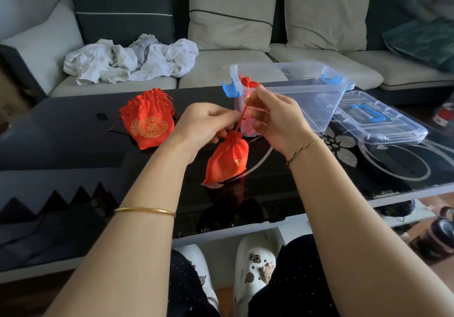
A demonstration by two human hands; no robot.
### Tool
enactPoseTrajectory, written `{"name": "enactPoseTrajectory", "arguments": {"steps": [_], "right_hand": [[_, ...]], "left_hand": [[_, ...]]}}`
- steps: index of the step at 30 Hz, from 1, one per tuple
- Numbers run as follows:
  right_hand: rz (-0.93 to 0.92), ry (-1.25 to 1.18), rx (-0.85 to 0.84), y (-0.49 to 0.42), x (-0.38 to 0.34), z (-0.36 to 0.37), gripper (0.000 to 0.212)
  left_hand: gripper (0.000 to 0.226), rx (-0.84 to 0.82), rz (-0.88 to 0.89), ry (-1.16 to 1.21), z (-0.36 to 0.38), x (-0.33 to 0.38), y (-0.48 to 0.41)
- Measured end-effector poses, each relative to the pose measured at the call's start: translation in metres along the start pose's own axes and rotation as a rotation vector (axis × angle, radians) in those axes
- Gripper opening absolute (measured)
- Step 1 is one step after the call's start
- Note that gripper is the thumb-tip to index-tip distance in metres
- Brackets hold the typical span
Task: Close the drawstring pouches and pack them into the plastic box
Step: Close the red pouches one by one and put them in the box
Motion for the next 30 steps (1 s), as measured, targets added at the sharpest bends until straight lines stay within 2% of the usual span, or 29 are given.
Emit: {"name": "enactPoseTrajectory", "arguments": {"steps": [2,5,7,9,12,18,24,30], "right_hand": [[-0.038,0.048,-0.031,0.002,-0.001,0.005,0.027],[-0.059,0.063,-0.071,0.006,-0.004,0.010,0.027],[-0.025,0.101,-0.050,0.008,-0.004,0.010,0.034],[0.055,0.238,-0.013,0.008,-0.003,0.007,0.044],[0.114,0.357,-0.041,0.011,0.000,0.005,0.034],[-0.138,0.441,-0.142,0.011,0.001,0.005,0.007],[-0.441,0.753,-0.139,0.013,0.005,0.009,0.016],[-0.640,0.853,-0.099,0.017,0.007,0.015,0.009]], "left_hand": [[0.008,-0.049,0.017,-0.043,0.003,0.001,0.001],[0.008,-0.022,0.035,-0.102,0.006,0.001,0.001],[0.010,0.005,0.027,-0.092,0.006,-0.001,0.000],[0.014,0.024,0.007,-0.057,0.006,-0.003,-0.002],[0.018,0.051,-0.021,-0.004,0.005,-0.006,-0.004],[0.019,0.107,-0.002,0.043,0.004,-0.007,-0.006],[0.017,0.191,-0.056,0.086,0.004,-0.006,-0.006],[0.020,0.202,-0.098,0.147,0.005,-0.003,-0.004]]}}
Point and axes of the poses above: each hand's wrist, its own y-axis away from the middle knuckle, its own z-axis out of the palm, x = y × z, the point moved 1 cm from there along -y, towards the middle knuckle, and after that the axes turned 5 degrees about x, right-handed, at the moved point
